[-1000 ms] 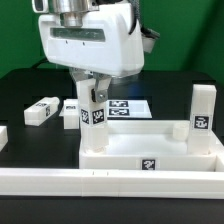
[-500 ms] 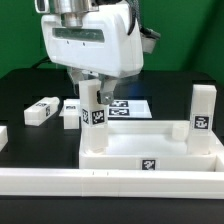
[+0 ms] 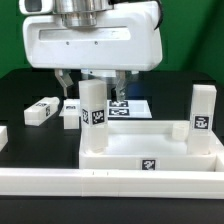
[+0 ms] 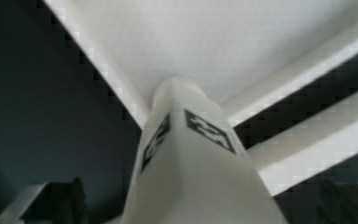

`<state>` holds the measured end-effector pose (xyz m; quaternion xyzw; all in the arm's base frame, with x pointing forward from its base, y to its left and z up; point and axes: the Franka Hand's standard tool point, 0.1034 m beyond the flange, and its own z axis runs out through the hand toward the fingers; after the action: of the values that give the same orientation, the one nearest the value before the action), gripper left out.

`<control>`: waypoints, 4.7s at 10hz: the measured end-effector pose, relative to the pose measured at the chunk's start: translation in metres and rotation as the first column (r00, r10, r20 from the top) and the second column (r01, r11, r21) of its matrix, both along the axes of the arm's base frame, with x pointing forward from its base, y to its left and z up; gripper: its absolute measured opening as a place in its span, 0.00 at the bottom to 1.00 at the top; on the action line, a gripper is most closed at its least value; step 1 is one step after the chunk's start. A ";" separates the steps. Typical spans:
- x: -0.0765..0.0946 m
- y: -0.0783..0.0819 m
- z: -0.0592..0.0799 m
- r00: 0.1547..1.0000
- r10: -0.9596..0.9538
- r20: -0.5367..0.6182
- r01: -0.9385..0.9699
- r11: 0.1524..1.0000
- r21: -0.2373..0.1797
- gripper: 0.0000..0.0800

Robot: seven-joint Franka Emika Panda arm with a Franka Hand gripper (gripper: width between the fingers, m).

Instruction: Assemble desk

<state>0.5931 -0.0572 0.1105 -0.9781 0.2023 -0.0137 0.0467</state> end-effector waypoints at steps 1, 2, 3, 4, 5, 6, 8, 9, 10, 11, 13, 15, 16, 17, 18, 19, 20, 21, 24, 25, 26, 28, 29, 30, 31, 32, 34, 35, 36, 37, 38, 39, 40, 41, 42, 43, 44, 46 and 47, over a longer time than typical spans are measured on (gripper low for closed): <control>0.001 0.000 0.001 0.994 0.111 0.007 -0.111 0.994 -0.012 0.81; 0.002 0.000 0.001 0.986 0.165 0.012 -0.165 0.986 -0.018 0.81; 0.002 0.000 0.002 0.971 0.237 0.016 -0.237 0.971 -0.024 0.81; 0.002 0.001 0.001 0.949 0.314 0.020 -0.313 0.949 -0.030 0.81; 0.002 0.000 0.002 0.920 0.392 0.025 -0.391 0.920 -0.036 0.81; 0.002 0.000 0.002 0.886 0.463 0.030 -0.462 0.886 -0.043 0.81; 0.001 -0.001 0.001 0.802 0.596 0.030 -0.594 0.802 -0.060 0.81; 0.002 -0.001 0.001 0.762 0.647 0.031 -0.644 0.761 -0.075 0.81; 0.002 -0.001 0.001 0.746 0.665 0.027 -0.662 0.745 -0.082 0.81; 0.002 -0.002 0.001 0.709 0.705 0.021 -0.701 0.708 -0.090 0.65; 0.002 -0.002 0.001 0.712 0.702 0.021 -0.698 0.711 -0.090 0.46; 0.002 -0.002 0.000 0.712 0.702 0.021 -0.698 0.711 -0.090 0.36; 0.002 -0.002 0.000 0.725 0.689 0.021 -0.685 0.723 -0.088 0.36; 0.002 -0.002 0.000 0.744 0.668 0.023 -0.665 0.743 -0.083 0.36; 0.001 -0.003 0.001 0.820 0.572 0.027 -0.570 0.820 -0.059 0.36; 0.000 -0.004 0.000 0.868 0.496 0.028 -0.494 0.868 -0.044 0.36; 0.000 -0.005 0.000 0.925 0.379 0.031 -0.379 0.925 -0.029 0.36; 0.000 -0.006 0.000 0.958 0.285 0.032 -0.285 0.958 -0.019 0.36; 0.000 -0.005 -0.001 0.999 -0.040 0.005 0.040 0.999 0.000 0.36; 0.000 -0.005 -0.001 0.989 -0.144 -0.005 0.144 0.989 0.005 0.36; 0.000 -0.004 -0.002 0.976 -0.215 -0.013 0.215 0.977 0.007 0.36; 0.000 -0.002 -0.002 0.902 -0.431 -0.037 0.431 0.902 0.011 0.36; 0.000 -0.001 -0.002 0.872 -0.487 -0.049 0.488 0.873 0.011 0.36; 0.000 0.000 -0.002 0.835 -0.547 -0.056 0.549 0.836 0.011 0.36; 0.000 0.000 -0.002 0.833 -0.551 -0.056 0.552 0.834 0.011 0.36; 0.000 -0.001 -0.002 0.846 -0.531 -0.054 0.532 0.846 0.011 0.36; 0.000 -0.001 -0.002 0.885 -0.463 -0.046 0.464 0.886 0.012 0.62; 0.000 -0.001 -0.002 0.919 -0.392 -0.038 0.392 0.920 0.010 0.62; 0.000 -0.001 -0.002 0.959 -0.282 -0.027 0.282 0.959 0.006 0.77; 0.000 0.000 -0.002 0.980 -0.196 -0.019 0.196 0.981 0.004 0.80; 0.000 0.001 -0.003 0.994 -0.106 -0.012 0.106 0.994 -0.003 0.81; 0.000 0.002 -0.003 1.000 0.004 -0.004 -0.004 1.000 -0.011 0.81; 0.000 0.001 -0.003 0.993 0.118 0.004 -0.118 0.993 -0.016 0.81; 0.000 0.001 -0.003 0.981 0.195 0.008 -0.195 0.981 -0.023 0.81; 0.000 0.002 -0.002 0.960 0.280 0.010 -0.280 0.959 -0.037 0.81; 0.002 0.002 -0.002 0.925 0.379 0.014 -0.377 0.924 -0.057 0.81; 0.002 0.002 -0.002 0.892 0.452 0.014 -0.450 0.891 -0.064 0.81; 0.002 0.003 -0.002 0.820 0.572 0.010 -0.570 0.818 -0.080 0.81; 0.002 0.003 -0.002 0.772 0.635 0.011 -0.632 0.770 -0.085 0.81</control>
Offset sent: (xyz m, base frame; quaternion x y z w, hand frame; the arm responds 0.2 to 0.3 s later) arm 0.0011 0.0036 0.0048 -0.0196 0.0010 -0.1588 0.9871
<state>0.5949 -0.0544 0.1086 -0.9897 -0.1405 -0.0239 0.0148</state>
